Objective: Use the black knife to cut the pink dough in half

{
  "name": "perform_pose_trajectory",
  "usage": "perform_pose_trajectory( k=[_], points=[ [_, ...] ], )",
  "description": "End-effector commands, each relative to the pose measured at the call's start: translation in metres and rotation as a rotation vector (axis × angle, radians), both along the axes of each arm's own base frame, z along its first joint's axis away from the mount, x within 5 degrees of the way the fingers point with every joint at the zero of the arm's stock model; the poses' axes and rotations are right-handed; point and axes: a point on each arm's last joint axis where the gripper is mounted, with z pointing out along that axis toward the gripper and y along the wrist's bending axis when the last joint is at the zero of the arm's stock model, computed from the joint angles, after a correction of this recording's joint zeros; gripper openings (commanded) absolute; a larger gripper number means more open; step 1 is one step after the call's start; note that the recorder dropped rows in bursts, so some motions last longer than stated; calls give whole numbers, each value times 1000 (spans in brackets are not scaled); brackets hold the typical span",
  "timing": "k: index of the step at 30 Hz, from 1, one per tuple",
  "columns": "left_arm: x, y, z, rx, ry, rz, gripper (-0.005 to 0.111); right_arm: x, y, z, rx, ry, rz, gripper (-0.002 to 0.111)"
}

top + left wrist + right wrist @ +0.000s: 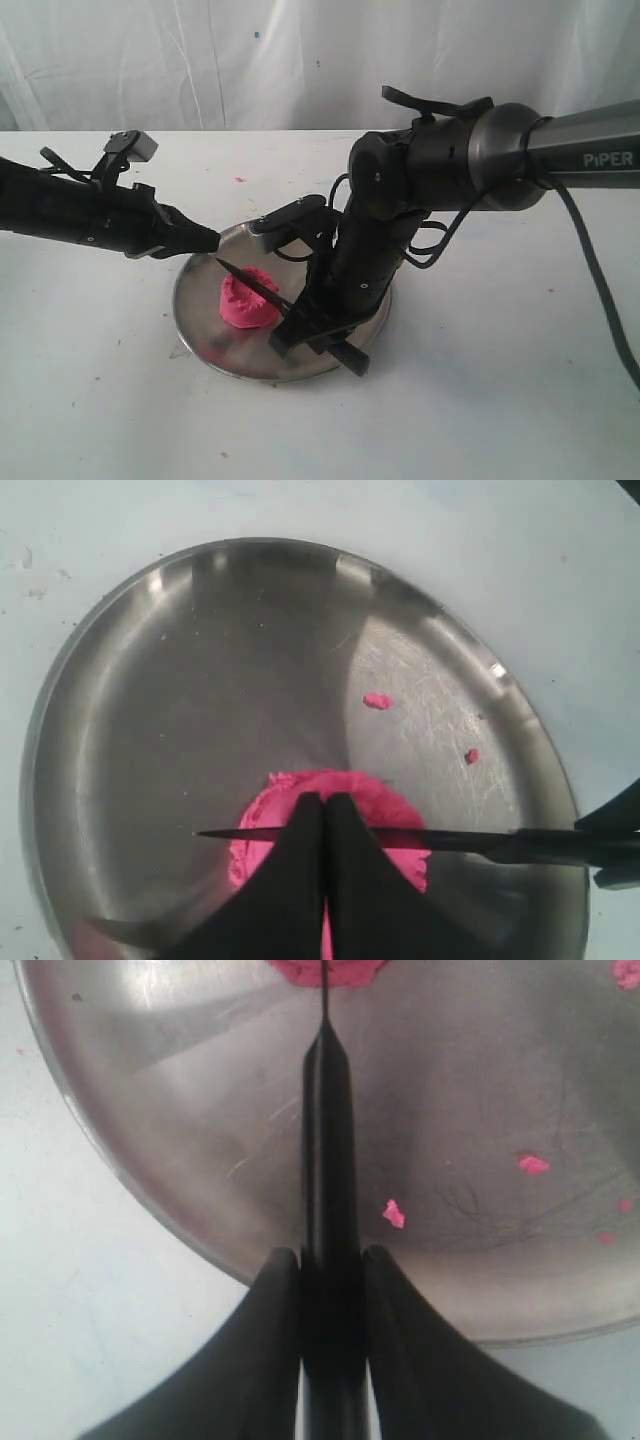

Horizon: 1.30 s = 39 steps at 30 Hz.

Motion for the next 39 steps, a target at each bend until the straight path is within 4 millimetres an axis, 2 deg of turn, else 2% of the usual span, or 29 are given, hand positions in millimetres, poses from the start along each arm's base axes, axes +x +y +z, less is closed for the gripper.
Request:
perform_pose_trajectory(
  k=[1,4,13,16,22,27,35,39],
  points=[
    [1,-3,-4,-20,19,-13,0,1,2,2,9,-15,1,0],
    [2,-2,-9,-9,28,-1,0,1,2,2,7,-12,2,0],
    [6,-2,-6,-39,-8,21,0,1,2,2,7,-12,2,0],
    [7,-3,-10,-48,6,26,0,1,2,2,9,-15,1,0],
    [10,-16,-21,-26,23,6,0,1,2,2,8,-16,3,0],
    [14,-23,-19,17,-1,11,0,1,2,2,8,-16,3,0],
    [14,-23,-39,52,41,1,0,1,2,2,8,-16,3,0],
    [14,-23,-40,51,46,-4,0,1,2,2,6,-12,3,0]
  ],
)
